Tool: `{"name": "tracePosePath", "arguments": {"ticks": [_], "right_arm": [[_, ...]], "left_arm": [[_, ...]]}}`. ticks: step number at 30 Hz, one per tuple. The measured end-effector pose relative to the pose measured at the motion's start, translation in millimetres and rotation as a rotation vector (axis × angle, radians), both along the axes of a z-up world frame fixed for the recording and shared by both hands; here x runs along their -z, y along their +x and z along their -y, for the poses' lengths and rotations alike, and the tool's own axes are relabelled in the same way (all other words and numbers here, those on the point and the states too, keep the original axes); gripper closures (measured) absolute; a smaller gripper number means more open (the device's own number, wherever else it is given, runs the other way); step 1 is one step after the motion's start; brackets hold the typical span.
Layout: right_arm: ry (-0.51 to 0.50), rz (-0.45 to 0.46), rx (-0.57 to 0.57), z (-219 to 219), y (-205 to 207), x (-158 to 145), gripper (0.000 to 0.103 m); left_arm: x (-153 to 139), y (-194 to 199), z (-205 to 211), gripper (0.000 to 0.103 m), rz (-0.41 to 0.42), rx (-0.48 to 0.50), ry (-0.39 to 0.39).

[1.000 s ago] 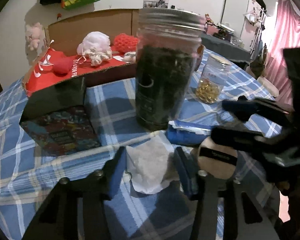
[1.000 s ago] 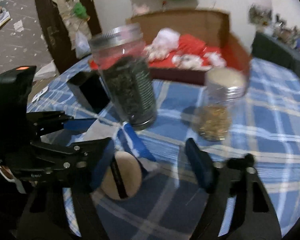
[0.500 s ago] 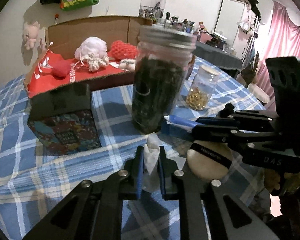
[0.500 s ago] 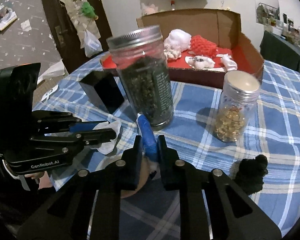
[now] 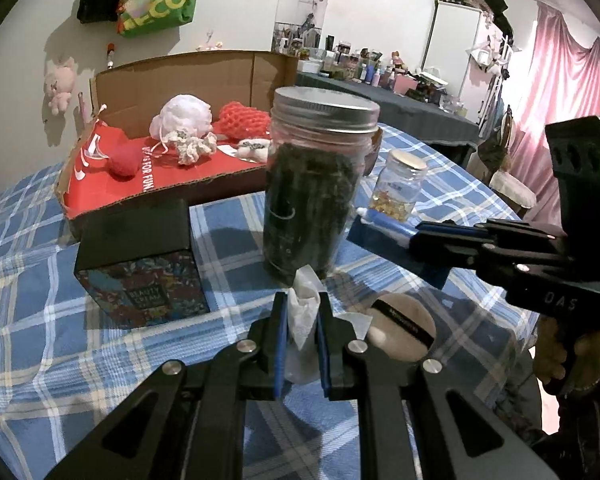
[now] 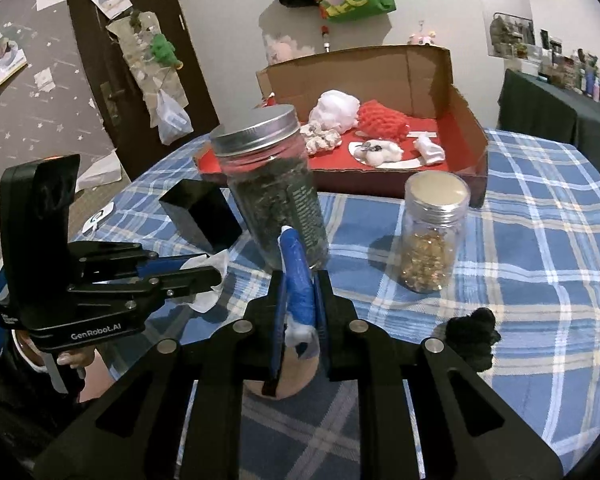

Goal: Organize soft objects

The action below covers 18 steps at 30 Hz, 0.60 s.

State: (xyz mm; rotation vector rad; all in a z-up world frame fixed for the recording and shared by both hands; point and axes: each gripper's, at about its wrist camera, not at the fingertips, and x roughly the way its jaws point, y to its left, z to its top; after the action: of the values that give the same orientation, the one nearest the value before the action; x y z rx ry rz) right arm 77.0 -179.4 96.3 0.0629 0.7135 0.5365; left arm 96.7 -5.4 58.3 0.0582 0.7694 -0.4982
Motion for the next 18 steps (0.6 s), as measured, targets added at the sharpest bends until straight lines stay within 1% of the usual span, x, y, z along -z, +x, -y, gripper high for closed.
{"name": "tracePosePath", "arguments": {"ticks": [11,18], "right_arm": [[0.006,-0.017,0.028,8.6,-3.8,4.0,0.089],[0.005,-0.029,0.061,22.1,-7.8,4.6,0.089]], "left_arm": [[0.1,0.8,-2.7,0.089,-0.006,-0.007,-0.007],[-0.6,-0.2,-17.3,0.089,-0.012,-0.039,-0.014]]}}
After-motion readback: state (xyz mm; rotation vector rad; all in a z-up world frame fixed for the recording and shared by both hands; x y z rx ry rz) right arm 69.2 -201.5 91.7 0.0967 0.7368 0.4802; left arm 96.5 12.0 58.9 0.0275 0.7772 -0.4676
